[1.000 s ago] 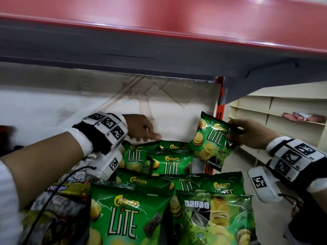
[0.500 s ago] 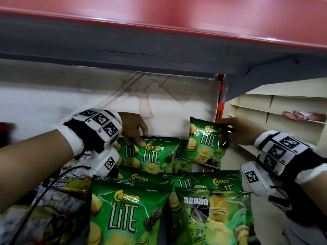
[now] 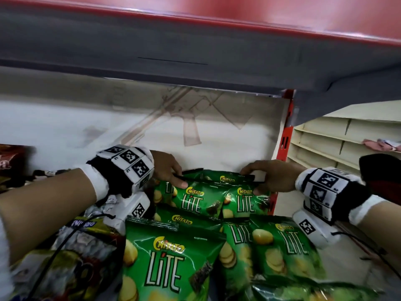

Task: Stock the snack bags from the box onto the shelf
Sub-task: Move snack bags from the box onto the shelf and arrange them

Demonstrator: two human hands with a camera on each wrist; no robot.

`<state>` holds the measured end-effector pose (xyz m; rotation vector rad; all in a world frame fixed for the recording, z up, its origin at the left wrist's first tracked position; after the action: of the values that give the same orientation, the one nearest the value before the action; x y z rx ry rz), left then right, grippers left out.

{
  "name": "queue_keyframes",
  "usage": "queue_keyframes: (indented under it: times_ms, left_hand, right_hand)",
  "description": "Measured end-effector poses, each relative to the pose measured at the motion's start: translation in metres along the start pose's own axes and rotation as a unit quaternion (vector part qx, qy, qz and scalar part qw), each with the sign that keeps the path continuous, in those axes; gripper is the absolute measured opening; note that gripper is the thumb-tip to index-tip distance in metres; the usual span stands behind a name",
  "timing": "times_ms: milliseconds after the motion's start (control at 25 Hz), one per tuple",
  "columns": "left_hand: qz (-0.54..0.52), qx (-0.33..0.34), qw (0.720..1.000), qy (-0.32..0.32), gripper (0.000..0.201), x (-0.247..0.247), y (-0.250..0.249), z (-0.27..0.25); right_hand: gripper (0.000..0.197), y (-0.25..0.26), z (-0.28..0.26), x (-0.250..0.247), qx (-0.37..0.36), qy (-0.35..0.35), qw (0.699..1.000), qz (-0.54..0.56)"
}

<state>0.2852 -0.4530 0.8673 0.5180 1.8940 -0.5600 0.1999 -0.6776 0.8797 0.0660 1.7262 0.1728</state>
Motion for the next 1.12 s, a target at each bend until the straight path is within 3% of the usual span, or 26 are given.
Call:
queue_keyframes:
  times_ms: [120,320,600,800,1000,1120]
  left_hand:
    - [0.0,-0.008,1.0,-0.014,0.03,-0.006,0.004,0.003]
    - [-0.01,-0.022,1.0,-0.014,0.044,-0.008,0.004,0.0]
    - [0.01,-0.03,0.999,-0.016,0.036,-0.008,-0.011,0.005]
    - [-0.027,-0.03,0.999,-0.016,0.04,-0.011,-0.002,0.002]
    - [-0.136,-0.034,0.99,-0.024,0.042,0.0,-0.002,0.004]
    - [-0.047,-0.057,0.997,-0.005,0.047,-0.001,-0.009,-0.003]
  right_hand:
    - [0.065,0.004,0.011,0.005,0.004,0.017,0.999,-0.05]
    - [0.046,0.001,0.019,0.013,0.015,0.005,0.996,-0.092]
    - [0.038,-0.008,0.009,0.008,0.019,-0.07,0.997,-0.034]
    - [0.036,-0.013,0.003,0.005,0.037,-0.067,0.997,-0.02]
    - [0.038,-0.009,0.003,0.005,0.028,-0.071,0.996,0.035]
    - [0.036,-0.005,0.006,0.005,0.019,-0.068,0.996,0.05]
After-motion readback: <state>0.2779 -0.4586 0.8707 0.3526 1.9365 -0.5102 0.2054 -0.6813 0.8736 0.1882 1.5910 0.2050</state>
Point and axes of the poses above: each hand's wrist, its own z-axis towards the middle knuckle, its own x-axis out of the palm, y = z × x, the point moved 8 cm from there along z, towards the middle knuckle, and after that the axes turned 12 degrees about y, right-handed, at the moved point
